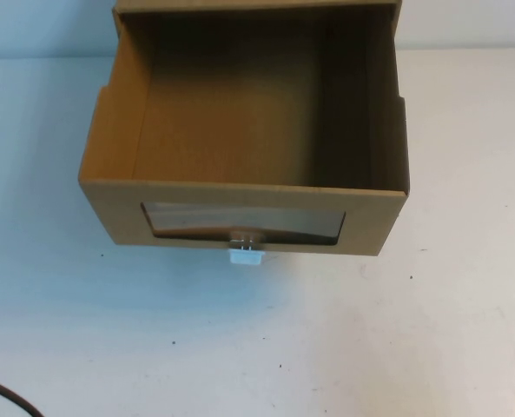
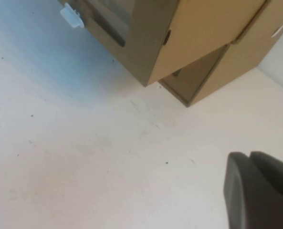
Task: Open the shoe box
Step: 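Pull the top drawer of the cardboard box fully open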
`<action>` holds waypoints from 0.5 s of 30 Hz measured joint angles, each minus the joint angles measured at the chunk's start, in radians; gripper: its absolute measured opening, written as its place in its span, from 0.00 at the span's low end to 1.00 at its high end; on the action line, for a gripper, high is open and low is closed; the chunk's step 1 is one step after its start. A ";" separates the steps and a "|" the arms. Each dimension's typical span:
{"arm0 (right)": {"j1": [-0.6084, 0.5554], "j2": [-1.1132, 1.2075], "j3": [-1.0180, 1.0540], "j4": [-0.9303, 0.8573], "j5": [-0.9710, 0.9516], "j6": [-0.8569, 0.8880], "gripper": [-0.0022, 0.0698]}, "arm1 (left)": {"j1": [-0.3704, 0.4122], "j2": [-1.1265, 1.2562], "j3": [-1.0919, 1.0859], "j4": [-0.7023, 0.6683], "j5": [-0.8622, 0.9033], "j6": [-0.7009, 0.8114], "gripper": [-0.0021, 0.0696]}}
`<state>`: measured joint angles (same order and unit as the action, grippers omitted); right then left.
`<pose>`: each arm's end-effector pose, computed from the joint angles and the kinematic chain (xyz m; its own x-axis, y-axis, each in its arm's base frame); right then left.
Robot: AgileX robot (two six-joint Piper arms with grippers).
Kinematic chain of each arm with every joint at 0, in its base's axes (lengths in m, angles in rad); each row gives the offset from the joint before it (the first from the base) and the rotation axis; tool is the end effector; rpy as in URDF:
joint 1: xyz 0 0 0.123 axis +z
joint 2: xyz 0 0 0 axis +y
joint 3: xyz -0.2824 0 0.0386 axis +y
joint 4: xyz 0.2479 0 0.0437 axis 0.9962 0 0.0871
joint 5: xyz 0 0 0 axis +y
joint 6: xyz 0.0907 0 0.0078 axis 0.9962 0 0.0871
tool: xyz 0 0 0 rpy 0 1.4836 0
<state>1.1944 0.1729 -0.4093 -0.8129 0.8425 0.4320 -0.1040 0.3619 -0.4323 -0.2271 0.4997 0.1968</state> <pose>0.0575 0.0111 0.2851 -0.0115 -0.4404 -0.8977 -0.6052 0.7178 -0.3443 0.0779 -0.0180 0.2906 -0.3241 0.0305 -0.9455 0.2036 0.9783 -0.0382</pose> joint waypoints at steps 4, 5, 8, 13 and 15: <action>0.000 -0.002 0.026 0.001 -0.003 0.006 0.01 | 0.000 0.000 0.000 0.000 -0.008 0.000 0.02; 0.000 -0.002 0.029 0.004 -0.003 0.009 0.01 | 0.000 0.000 0.000 0.000 -0.007 0.000 0.02; 0.000 -0.002 0.031 0.011 -0.003 0.009 0.01 | 0.000 0.000 0.000 0.000 -0.007 0.000 0.02; 0.000 -0.002 0.031 0.013 -0.005 0.009 0.01 | 0.000 0.000 0.000 0.000 -0.009 -0.002 0.02; 0.000 -0.002 0.031 0.013 -0.005 0.009 0.01 | 0.000 0.000 0.000 0.000 -0.009 -0.002 0.02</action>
<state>1.1944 0.1710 -0.3784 -0.8002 0.8375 0.4406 -0.1040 0.3619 -0.4323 -0.2271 0.4911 0.1952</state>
